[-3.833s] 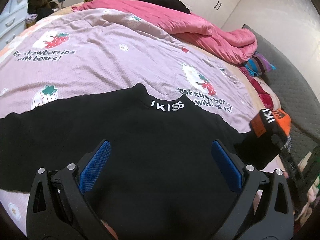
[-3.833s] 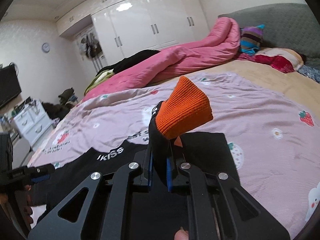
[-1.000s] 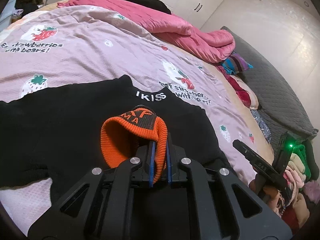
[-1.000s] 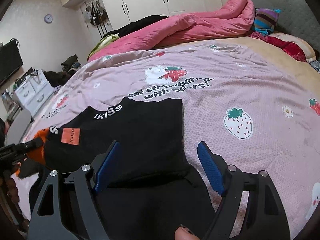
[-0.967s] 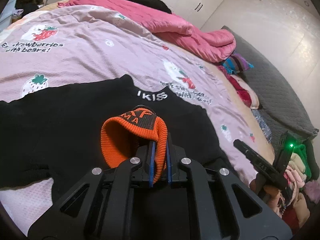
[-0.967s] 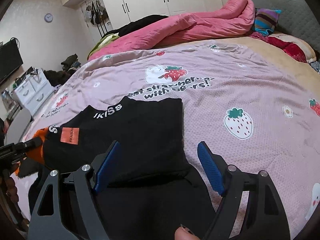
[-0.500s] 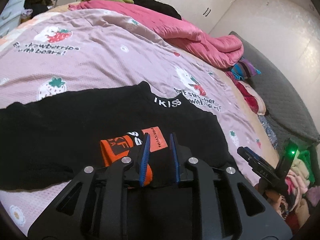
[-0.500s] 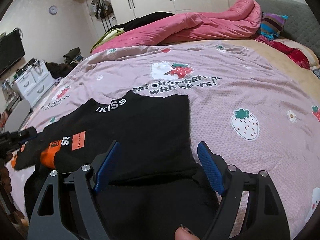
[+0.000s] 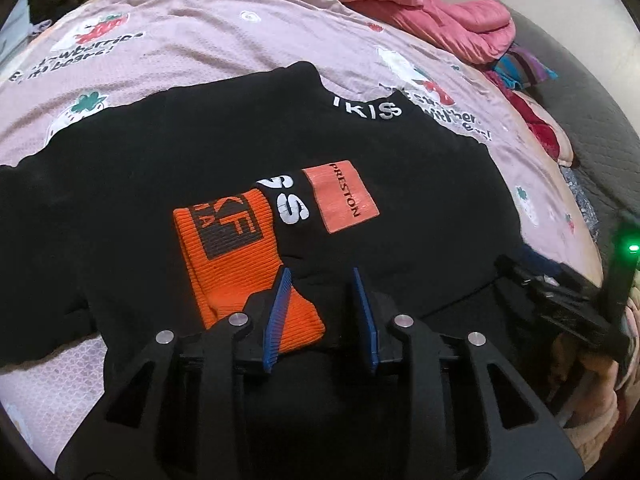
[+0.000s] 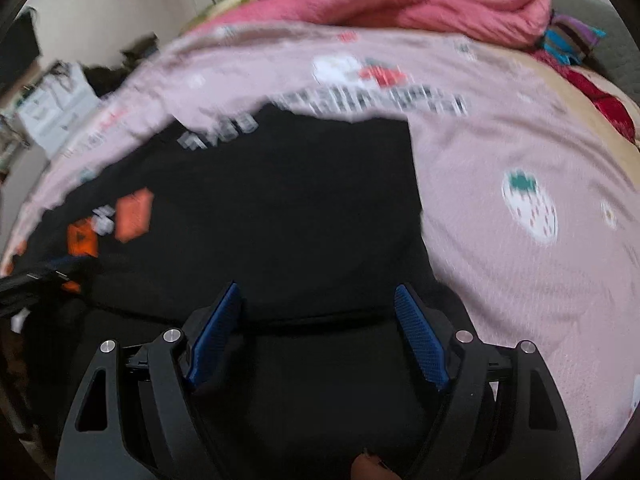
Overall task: Fold small clothes
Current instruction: 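Open the left tool and move it toward the other orange-cuffed sleeve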
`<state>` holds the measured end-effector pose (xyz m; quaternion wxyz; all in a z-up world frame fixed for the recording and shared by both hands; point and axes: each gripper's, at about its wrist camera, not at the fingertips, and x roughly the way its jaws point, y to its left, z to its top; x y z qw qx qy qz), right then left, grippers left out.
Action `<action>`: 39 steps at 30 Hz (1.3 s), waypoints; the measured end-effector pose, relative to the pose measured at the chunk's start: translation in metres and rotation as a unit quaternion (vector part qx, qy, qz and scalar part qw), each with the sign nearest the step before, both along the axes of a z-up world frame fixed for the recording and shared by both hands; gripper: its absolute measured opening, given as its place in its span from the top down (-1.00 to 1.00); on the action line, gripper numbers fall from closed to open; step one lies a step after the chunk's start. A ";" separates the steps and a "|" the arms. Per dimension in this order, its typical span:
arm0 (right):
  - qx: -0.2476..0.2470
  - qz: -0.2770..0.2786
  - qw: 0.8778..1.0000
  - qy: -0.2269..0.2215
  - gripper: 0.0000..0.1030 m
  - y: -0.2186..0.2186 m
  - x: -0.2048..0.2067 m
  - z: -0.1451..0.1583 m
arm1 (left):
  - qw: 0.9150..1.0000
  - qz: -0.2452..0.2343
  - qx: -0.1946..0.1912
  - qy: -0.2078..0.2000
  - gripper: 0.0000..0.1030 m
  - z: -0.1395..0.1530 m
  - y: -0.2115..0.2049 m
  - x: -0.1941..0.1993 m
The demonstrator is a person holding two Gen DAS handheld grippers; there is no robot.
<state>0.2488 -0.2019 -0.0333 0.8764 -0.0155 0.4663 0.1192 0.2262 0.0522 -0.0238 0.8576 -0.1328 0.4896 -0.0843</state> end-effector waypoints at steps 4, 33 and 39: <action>0.008 -0.002 1.000 -0.002 -0.57 0.000 -0.002 0.003 | 1.000 -0.003 0.002 -0.003 0.48 -0.001 0.000 -0.005; 0.069 0.038 0.992 -0.098 -0.90 0.033 -0.031 0.049 | 0.996 0.057 0.007 -0.063 -0.82 0.043 0.051 -0.055; 0.071 0.056 0.989 -0.114 -0.90 0.051 -0.040 0.059 | 0.994 0.085 0.004 -0.070 -0.82 0.046 0.070 -0.066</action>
